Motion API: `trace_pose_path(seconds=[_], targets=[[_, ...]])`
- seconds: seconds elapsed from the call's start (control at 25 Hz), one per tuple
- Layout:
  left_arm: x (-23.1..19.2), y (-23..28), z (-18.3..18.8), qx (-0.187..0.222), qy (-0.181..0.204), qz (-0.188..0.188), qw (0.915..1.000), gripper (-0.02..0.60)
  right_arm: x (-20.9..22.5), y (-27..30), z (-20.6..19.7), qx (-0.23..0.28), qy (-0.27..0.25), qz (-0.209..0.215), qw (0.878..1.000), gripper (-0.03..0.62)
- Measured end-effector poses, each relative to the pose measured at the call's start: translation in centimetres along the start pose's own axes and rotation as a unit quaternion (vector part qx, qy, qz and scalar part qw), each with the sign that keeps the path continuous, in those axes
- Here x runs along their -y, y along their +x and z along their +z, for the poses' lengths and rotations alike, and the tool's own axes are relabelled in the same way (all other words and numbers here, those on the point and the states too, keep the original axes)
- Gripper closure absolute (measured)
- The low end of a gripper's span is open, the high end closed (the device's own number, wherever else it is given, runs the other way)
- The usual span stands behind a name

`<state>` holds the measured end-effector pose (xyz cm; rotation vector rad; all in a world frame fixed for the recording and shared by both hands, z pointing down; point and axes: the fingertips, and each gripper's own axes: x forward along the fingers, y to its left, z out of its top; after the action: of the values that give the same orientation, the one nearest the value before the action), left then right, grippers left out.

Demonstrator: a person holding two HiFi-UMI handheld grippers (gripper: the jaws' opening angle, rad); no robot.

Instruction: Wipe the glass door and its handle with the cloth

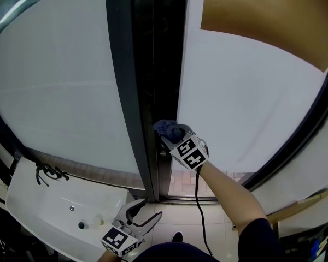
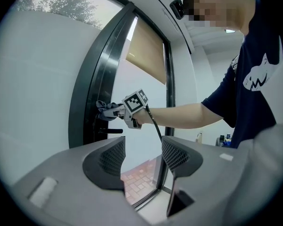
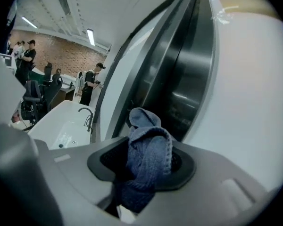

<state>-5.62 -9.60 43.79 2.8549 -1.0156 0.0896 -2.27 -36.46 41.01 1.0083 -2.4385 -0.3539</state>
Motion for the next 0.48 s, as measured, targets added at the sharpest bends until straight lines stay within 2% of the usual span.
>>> trace_pose_path(seconds=[0.32, 0.48], targets=[[-1.0, -0.6, -0.8, -0.004, -0.010, 0.014, 0.9998, 0.344, -4.3, 2.2, -2.6, -0.056, -0.002, 0.065, 0.996, 0.428], [-0.7, 0.1, -0.8, -0.002, -0.009, 0.005, 1.0000, 0.344, -4.9, 1.1, -3.3, -0.078, -0.033, 0.084, 0.993, 0.428]])
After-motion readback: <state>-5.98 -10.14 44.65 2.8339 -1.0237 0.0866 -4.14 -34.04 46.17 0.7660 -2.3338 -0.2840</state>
